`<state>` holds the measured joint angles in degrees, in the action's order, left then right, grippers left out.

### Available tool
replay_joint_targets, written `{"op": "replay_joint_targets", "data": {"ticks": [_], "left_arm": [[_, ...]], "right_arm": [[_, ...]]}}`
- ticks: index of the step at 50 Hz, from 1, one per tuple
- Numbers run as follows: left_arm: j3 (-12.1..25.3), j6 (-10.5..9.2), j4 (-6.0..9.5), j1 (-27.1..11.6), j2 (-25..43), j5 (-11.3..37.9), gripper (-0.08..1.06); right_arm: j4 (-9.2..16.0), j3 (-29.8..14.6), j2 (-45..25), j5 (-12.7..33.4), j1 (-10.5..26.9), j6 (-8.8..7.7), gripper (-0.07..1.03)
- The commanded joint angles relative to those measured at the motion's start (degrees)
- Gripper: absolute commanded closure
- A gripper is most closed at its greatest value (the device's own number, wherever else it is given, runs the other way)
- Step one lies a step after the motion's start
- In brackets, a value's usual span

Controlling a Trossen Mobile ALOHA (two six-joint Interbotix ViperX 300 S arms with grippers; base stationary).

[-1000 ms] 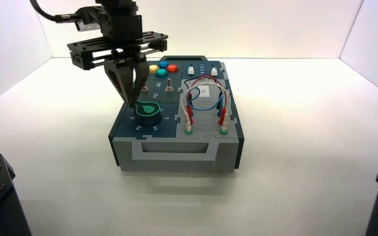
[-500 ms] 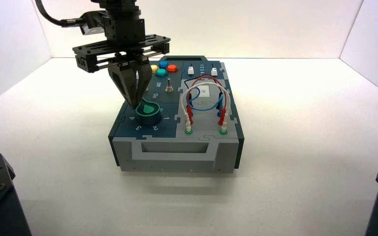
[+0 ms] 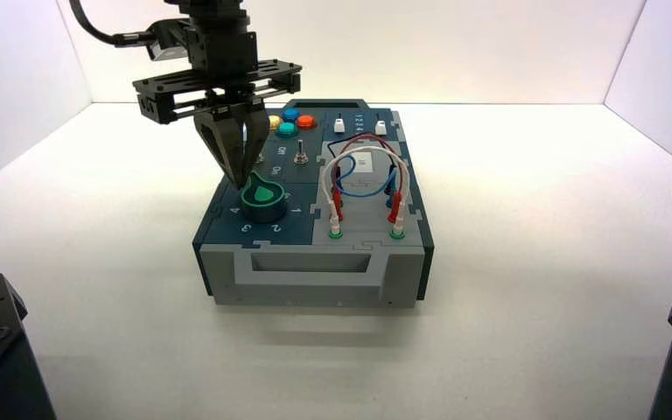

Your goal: Turn the knob to position 2.

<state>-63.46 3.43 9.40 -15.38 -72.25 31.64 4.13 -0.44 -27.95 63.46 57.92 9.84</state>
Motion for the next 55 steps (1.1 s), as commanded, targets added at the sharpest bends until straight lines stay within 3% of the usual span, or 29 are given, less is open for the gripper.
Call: {"op": "replay_joint_targets", "data": {"ticks": [1,55], "left_arm": [[1.23,0.09,0.0,0.0,0.35,-0.18,1.01],[1.23,0.09,0.0,0.0,-0.09,-0.26,1.01]], "right_arm": [[0.0,-1.58,1.05,0.26,-0.62,-0.35,0.98],[-0.09,-1.23,0.88,2.29,-1.93,-0.35,0.98]]}}
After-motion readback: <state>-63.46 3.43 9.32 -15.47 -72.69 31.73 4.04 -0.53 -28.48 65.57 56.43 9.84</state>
